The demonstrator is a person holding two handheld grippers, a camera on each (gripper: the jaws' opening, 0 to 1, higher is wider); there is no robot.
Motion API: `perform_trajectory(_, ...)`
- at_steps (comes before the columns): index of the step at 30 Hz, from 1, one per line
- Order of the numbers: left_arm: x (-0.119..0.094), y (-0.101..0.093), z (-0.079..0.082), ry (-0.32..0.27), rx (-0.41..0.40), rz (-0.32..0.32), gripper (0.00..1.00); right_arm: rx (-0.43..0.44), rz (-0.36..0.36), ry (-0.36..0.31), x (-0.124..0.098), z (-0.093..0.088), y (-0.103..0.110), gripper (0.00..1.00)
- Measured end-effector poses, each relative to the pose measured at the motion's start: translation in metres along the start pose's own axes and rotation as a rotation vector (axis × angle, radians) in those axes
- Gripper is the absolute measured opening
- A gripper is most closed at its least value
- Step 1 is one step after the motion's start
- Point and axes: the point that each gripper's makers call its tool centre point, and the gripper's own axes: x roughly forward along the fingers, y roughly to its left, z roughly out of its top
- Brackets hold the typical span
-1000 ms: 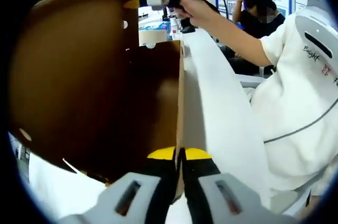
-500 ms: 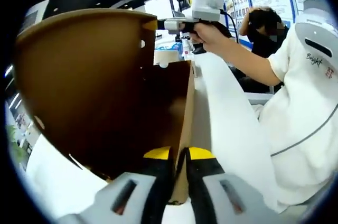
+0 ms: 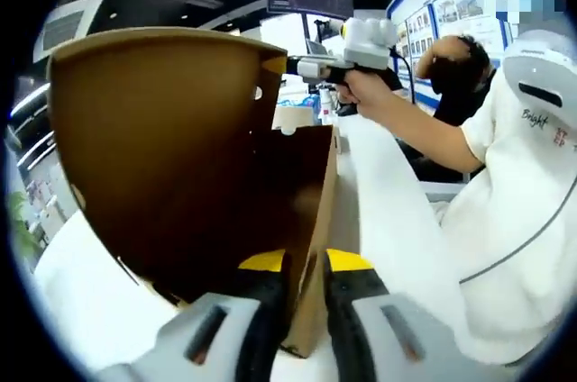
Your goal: Operate the shoe box by opening the lid, removing the specified soft item, and placing it in the target area until the item is outside and the box remains undamaged.
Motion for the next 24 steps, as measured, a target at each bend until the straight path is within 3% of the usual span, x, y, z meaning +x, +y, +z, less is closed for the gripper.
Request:
perform_trajectory(9, -0.004, 0.004, 0.006, -0.082, -0.070, 0.022, 0.21, -0.033, 0.000, 0.000, -0.001, 0.000, 0.004, 0.01)
perform_trajectory(13, -0.008, 0.005, 0.012, -0.127, -0.156, 0.027, 0.23, -0.041, -0.001, -0.002, -0.002, 0.000, 0.006, 0.01)
perform_trajectory(15, -0.011, 0.004, 0.018, -0.166, -0.217, 0.021, 0.31, -0.042, -0.004, -0.004, -0.003, 0.000, 0.006, 0.01)
perform_trajectory(18, -0.015, 0.011, 0.020, -0.196, -0.260, 0.061, 0.32, -0.039, -0.009, -0.007, -0.003, 0.000, 0.006, 0.01)
perform_trajectory(21, -0.023, 0.022, 0.023, -0.254, -0.461, 0.102, 0.25, -0.043, -0.010, -0.007, -0.004, 0.000, 0.006, 0.01)
perform_trajectory(22, -0.026, 0.020, 0.025, -0.265, -0.522, 0.066, 0.24, -0.043, -0.010, -0.007, -0.004, 0.000, 0.006, 0.01)
perform_trajectory(24, -0.035, 0.024, 0.040, -0.380, -0.598, 0.052, 0.25, -0.042, -0.010, -0.006, -0.004, 0.000, 0.006, 0.01)
